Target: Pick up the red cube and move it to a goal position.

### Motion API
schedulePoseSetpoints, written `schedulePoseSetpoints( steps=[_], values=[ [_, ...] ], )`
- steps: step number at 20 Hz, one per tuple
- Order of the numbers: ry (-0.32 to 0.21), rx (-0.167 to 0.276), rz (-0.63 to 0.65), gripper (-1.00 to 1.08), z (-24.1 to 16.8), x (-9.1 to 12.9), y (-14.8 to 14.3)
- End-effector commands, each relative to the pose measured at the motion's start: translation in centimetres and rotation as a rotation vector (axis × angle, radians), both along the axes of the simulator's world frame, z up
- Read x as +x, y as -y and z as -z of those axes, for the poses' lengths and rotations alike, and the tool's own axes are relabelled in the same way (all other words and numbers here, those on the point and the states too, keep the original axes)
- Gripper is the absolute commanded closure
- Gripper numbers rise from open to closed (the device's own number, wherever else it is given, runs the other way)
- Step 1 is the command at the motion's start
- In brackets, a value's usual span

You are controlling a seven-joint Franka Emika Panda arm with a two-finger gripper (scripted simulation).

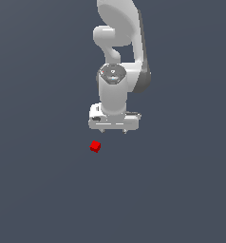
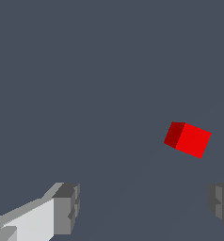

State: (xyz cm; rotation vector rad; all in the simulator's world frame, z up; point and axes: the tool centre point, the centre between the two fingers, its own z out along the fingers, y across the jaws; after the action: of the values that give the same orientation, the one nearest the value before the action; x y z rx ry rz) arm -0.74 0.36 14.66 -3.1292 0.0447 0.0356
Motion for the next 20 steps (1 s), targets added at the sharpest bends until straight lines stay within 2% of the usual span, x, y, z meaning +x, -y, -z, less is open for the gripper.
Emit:
schedulePoseSetpoints(
  steps=[1, 10, 20],
  values=[
    [0.0, 0.0, 0.0, -0.92, 0.0, 0.0, 0.0],
    [0.004, -0.005, 0.07, -0.92, 2.4, 0.5, 1.8],
    [0.015, -0.015, 0.278, -0.92, 9.5, 1.2, 7.1]
  ],
)
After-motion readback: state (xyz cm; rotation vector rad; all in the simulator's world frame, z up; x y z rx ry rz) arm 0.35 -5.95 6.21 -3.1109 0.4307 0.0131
